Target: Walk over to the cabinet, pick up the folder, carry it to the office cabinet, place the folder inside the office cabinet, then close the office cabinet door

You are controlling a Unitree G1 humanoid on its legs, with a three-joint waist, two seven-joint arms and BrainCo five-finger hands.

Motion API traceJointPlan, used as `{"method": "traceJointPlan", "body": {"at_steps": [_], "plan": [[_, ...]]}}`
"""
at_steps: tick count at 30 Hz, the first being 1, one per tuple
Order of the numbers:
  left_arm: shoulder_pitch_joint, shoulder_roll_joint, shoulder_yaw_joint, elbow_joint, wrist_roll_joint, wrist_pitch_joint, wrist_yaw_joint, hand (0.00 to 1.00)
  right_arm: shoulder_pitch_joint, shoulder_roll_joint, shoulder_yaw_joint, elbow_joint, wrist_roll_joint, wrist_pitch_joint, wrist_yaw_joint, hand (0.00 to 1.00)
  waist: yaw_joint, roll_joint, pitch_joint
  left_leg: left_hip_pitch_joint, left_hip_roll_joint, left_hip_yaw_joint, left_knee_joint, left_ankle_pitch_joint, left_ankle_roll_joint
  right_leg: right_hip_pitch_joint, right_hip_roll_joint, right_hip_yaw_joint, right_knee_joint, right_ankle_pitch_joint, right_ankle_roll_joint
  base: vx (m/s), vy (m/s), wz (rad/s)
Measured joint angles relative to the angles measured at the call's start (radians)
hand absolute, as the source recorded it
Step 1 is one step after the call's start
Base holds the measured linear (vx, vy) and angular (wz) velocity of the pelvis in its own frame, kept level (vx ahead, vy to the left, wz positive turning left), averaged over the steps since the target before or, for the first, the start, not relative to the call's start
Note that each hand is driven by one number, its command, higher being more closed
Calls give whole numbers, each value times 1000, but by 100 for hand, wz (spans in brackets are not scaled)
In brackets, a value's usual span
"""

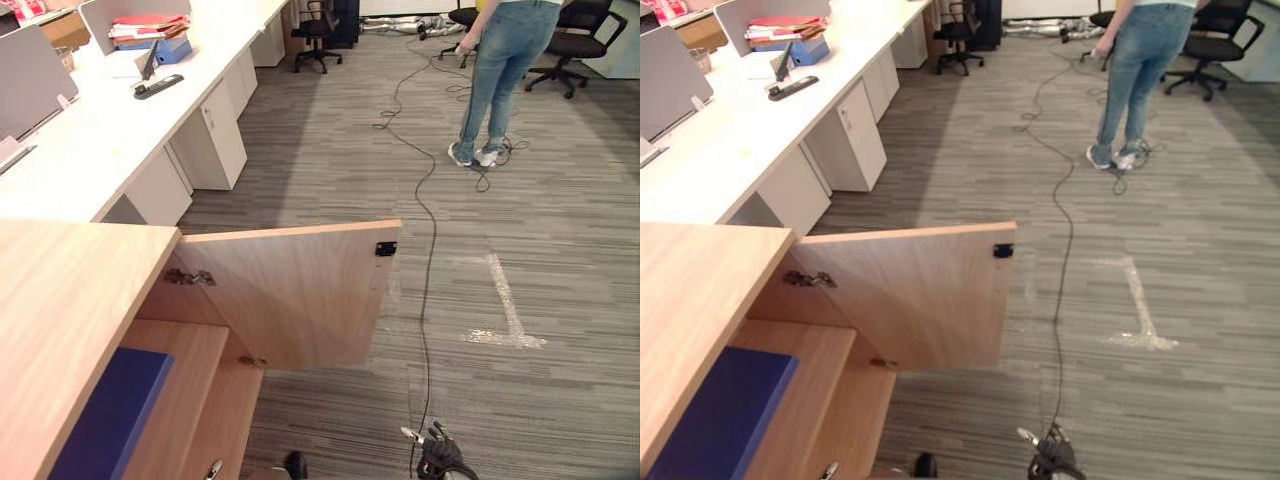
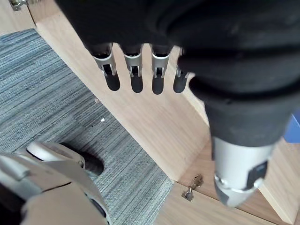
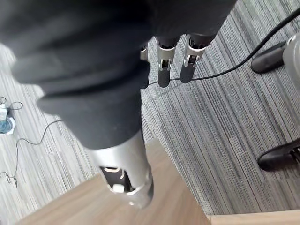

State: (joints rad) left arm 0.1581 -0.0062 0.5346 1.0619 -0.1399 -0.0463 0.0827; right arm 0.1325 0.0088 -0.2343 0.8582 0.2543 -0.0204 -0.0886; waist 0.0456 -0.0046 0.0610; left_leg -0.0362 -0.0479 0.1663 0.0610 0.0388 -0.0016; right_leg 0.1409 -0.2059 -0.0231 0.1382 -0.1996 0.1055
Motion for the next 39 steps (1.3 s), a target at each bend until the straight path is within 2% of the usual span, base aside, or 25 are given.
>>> {"method": "traceJointPlan", "body": {"at_steps": [2,4,6,8,10,11,12,13,14,18,21,24,31,37,39], "plan": [[2,7,-33,3,-2,-2,1,0,-22,-7,0,19,-1,0,0,0,0,-1,1,24,-8,-1,-17,-3,4,-1,-7,5,23,4,6,101,46,-16],[3,1,-44,8,-8,-3,1,0,-45,-24,9,18,-7,0,-1,0,3,15,1,53,-2,5,-38,-4,6,-56,-4,34,137,-3,17,77,71,-33],[2,-1,-64,7,-10,-7,1,0,-56,-60,41,-33,-22,0,0,0,0,34,11,86,1,8,-52,-12,20,-185,-11,82,405,-31,24,49,74,-36],[0,9,-76,7,-10,-12,4,0,-63,-67,64,-96,-23,0,-1,0,-2,26,17,89,-15,11,-64,-14,22,-263,-38,81,496,-65,21,-4,74,-15],[-3,9,-78,7,-10,-12,8,0,-69,-69,63,-148,-22,-1,-1,0,-7,24,25,87,-16,-10,-64,-14,22,-297,-19,107,450,-73,21,-21,-5,20],[-1,10,-69,8,-10,-13,10,0,-62,-72,61,-181,-19,-1,-3,0,-19,22,26,85,-13,-39,-61,-14,19,-289,16,172,380,-73,21,-47,-142,72],[3,11,-50,9,-9,-14,9,0,-53,-80,58,-216,-19,-1,-8,0,-32,6,33,87,-19,-69,-58,-13,-3,-269,30,190,309,-61,13,-52,-174,76],[2,9,-47,11,-9,-14,10,0,-52,-86,52,-221,-18,-2,-12,0,-35,9,34,93,-15,-80,-62,-10,-9,-260,28,171,305,-62,12,-34,-185,73],[14,-8,-37,11,-7,-12,9,0,-52,-97,13,-257,-15,-2,-21,0,-27,28,21,90,8,-105,-76,7,-31,-250,45,135,286,-60,6,0,-206,44],[23,-12,-1,6,-7,-12,8,0,-62,-146,-21,-343,4,-20,-31,0,-20,28,15,80,75,-146,-98,26,-63,-210,108,70,204,-30,-35,29,-169,32],[24,-10,-9,6,12,-10,5,0,-73,-188,-20,-344,4,-22,-28,0,-15,31,13,87,95,-162,-118,30,-71,-183,129,51,164,-18,-48,52,-78,16],[24,4,-44,6,18,-9,2,0,-111,-211,-17,-331,4,-22,-19,0,-18,38,9,85,100,-173,-125,32,-74,-169,134,36,152,-15,-50,73,-19,9],[25,35,-142,6,21,-10,-9,0,-310,-343,43,-193,5,-23,1,0,-13,43,20,71,89,-240,-124,44,-75,-129,119,-35,119,-13,-50,-4,7,32],[53,47,-211,7,11,-10,-25,0,-454,-396,195,-120,1,-23,33,0,-11,66,59,52,85,-293,-123,67,-75,-121,110,-84,116,-6,-55,-91,3,25],[79,48,-226,7,9,-10,-30,0,-496,-402,267,-76,-2,-22,56,0,-1,71,66,51,84,-301,-123,73,-74,-121,110,-91,116,-5,-56,-89,12,12]]}}
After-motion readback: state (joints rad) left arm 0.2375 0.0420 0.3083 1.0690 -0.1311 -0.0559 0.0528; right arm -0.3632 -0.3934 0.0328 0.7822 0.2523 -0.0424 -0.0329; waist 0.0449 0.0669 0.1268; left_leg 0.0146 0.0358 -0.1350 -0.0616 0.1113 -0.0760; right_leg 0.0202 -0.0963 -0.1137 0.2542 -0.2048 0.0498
